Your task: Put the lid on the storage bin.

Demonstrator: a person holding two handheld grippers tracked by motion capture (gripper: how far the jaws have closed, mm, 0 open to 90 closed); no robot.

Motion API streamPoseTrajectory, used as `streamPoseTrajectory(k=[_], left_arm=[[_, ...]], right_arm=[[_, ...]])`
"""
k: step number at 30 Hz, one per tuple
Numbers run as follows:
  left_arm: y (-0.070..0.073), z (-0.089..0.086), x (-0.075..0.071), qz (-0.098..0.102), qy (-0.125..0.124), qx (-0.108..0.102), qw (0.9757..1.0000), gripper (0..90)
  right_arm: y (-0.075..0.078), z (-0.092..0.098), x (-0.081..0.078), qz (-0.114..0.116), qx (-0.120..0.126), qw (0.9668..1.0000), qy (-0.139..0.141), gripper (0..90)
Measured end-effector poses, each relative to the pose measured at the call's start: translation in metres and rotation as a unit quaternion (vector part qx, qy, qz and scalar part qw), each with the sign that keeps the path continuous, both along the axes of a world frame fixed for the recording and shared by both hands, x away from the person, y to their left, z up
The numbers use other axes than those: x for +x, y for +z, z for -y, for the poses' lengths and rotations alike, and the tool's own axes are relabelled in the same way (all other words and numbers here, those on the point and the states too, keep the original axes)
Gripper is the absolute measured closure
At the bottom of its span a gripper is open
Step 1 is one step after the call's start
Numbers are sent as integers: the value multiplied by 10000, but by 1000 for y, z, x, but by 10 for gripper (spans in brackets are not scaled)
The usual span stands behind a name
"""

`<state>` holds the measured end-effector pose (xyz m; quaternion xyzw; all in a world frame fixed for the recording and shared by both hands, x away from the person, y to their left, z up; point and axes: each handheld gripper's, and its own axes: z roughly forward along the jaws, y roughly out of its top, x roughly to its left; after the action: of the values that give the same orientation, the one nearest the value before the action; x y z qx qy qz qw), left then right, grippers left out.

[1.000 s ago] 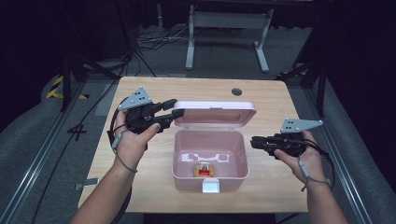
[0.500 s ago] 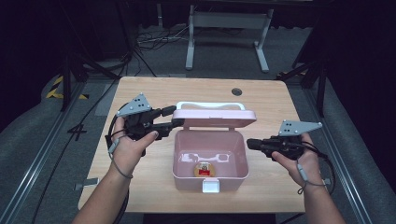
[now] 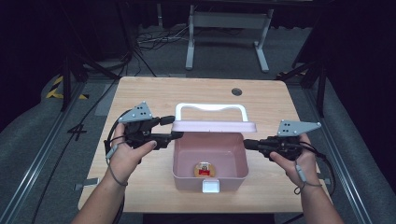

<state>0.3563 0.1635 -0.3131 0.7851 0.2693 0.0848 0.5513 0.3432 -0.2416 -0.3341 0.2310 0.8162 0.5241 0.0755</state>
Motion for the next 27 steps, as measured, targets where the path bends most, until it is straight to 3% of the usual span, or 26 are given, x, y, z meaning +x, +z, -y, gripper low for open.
streamPoseTrajectory(k=[8,14,18,27], left_arm=[[0,-2,-2,-157,-99,180,9997,368],[-5,-2,1,-282,-265,430,9983,336],[-8,-3,0,-302,-233,571,9976,332],[-11,-8,3,-422,-194,635,9969,340]], right_arm=[[4,-1,-4,94,130,9999,55,900],[5,0,-5,140,212,9997,31,900],[6,1,-5,161,222,9996,15,900],[8,2,-6,179,245,9995,24,900]])
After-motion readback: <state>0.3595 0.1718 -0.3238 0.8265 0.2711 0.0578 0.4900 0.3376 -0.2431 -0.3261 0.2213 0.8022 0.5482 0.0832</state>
